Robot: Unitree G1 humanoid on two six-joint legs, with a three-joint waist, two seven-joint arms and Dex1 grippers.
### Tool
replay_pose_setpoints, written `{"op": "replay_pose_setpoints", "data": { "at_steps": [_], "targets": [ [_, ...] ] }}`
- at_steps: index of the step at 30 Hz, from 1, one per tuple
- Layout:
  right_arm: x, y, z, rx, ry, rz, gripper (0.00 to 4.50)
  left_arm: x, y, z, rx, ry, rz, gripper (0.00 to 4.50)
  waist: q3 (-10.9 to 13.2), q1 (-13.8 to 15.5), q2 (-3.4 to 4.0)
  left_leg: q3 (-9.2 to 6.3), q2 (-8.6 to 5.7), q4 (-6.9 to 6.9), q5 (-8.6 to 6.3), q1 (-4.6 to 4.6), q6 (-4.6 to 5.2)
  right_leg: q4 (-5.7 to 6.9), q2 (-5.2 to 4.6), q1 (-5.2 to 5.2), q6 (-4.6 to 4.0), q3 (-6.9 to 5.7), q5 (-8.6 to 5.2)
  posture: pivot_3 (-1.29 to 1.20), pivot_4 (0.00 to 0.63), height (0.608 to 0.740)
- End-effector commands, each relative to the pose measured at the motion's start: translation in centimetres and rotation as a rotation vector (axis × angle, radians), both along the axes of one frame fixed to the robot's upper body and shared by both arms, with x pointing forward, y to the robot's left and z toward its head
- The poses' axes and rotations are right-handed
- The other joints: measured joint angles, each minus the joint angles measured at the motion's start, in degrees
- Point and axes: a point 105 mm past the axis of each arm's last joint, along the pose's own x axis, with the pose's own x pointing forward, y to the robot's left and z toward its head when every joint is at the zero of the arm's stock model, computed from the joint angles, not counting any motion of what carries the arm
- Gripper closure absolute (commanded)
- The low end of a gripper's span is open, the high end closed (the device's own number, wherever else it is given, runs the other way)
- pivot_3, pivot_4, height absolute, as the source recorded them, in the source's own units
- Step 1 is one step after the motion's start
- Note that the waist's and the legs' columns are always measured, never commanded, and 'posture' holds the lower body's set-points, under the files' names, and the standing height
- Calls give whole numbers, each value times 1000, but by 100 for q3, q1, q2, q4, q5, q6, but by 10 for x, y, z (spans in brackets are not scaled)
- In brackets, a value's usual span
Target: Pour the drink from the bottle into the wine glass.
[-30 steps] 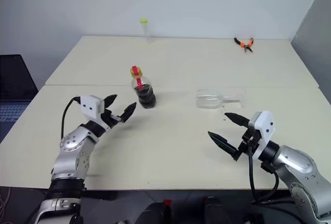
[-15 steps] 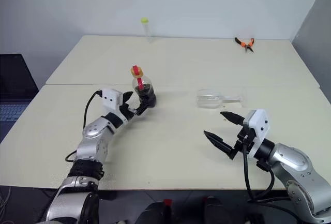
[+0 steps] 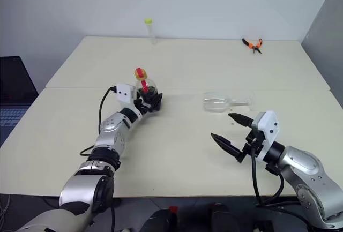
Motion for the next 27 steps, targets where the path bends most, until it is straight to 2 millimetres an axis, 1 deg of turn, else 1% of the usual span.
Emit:
{"op": "replay_pose_setpoints", "data": {
  "at_steps": [1,2,4,5,8,10,14,17,18,20,22,24,25,27],
  "targets": [
    [0,3,9,-5,-45,10,0,3,-2,15,-10,-54,-11,46,0,0,0,0,0,0,0,0,0,0,0,0,0,0,0,0,150,740],
    [0,3,9,-6,-45,10,0,3,-3,15,-14,-54,-16,46,1,0,-1,-1,0,0,0,0,0,0,0,0,0,-1,0,0,150,740],
    [0,3,9,-7,-46,10,0,3,-3,15,-18,-55,-24,423,1,0,-1,1,0,0,0,-1,-1,0,0,0,0,1,0,0,150,740],
    [0,3,9,-8,-46,10,0,2,-4,14,-25,-53,-30,640,1,0,-1,1,0,0,0,0,-1,0,0,0,0,2,0,0,150,740],
    [1,3,9,-9,-48,11,0,1,-5,15,-27,-58,-48,1578,1,0,-1,0,0,0,0,0,-1,1,0,0,0,1,0,0,150,740],
    [1,4,9,-10,-48,13,0,1,-6,15,-5,-66,-54,1968,1,0,-1,0,0,0,0,0,-1,1,0,-1,0,0,0,0,150,740],
    [0,5,10,-11,-50,17,0,-1,-8,17,9,-77,-75,2171,1,1,-1,0,-1,1,0,-1,-1,0,0,-1,0,1,0,0,150,740],
    [-1,6,15,-1,-56,15,0,-7,-14,24,47,-116,-137,2281,1,1,-1,0,0,1,0,-2,-1,1,0,-1,0,1,0,0,150,740],
    [-2,7,16,1,-57,15,0,-10,-19,26,69,-130,-179,2325,1,-1,-1,0,0,1,1,-2,-1,0,0,-1,0,1,0,0,150,740],
    [-5,9,20,4,-60,16,0,-24,-37,28,115,-151,-301,2410,1,-2,-1,0,0,0,1,-3,-2,0,0,-2,0,2,0,0,150,740],
    [-10,13,24,22,-57,19,0,-46,-60,26,134,-130,-468,2494,1,-1,0,-1,0,0,6,-5,-11,-1,-2,-3,0,3,0,0,150,740],
    [-13,17,28,30,-55,18,0,-68,-78,21,146,-84,-613,2529,1,-1,0,0,1,0,7,-7,-12,-3,-3,-4,0,5,0,0,150,740],
    [-15,18,29,32,-52,16,0,-78,-85,18,154,-62,-670,2541,1,-1,0,-1,1,0,7,-7,-12,-3,-5,-4,0,6,0,0,150,740],
    [-17,20,32,35,-42,16,0,-91,-95,15,171,-23,-744,2554,1,0,0,-2,1,1,2,-6,-3,-2,-5,-2,0,5,0,0,150,740]
  ]
}}
